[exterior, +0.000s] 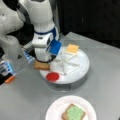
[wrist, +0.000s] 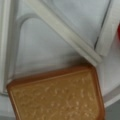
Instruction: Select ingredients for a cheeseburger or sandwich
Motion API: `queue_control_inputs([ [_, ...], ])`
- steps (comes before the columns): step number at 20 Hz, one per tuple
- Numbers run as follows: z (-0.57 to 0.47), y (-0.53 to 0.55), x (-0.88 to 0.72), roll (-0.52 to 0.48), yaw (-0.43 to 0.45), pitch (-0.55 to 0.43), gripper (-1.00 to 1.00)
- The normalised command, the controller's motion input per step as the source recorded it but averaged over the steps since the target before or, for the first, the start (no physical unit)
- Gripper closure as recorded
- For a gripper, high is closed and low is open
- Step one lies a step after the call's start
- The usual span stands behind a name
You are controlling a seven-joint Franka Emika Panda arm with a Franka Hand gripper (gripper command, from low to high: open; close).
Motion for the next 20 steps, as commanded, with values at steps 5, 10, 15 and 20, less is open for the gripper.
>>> queue_control_inputs([
  [5, 0.26, -0.28, 0.35, 0.152, -0.342, 0.189, -1.00],
  [10, 0.24, -0.40, 0.46, 0.201, -0.313, 0.238, -1.00],
  [15, 0.23, -0.32, 0.46, 0.247, -0.313, 0.329, -1.00],
  [20, 0.19, -0.25, 0.42, 0.209, -0.218, 0.236, -1.00],
])
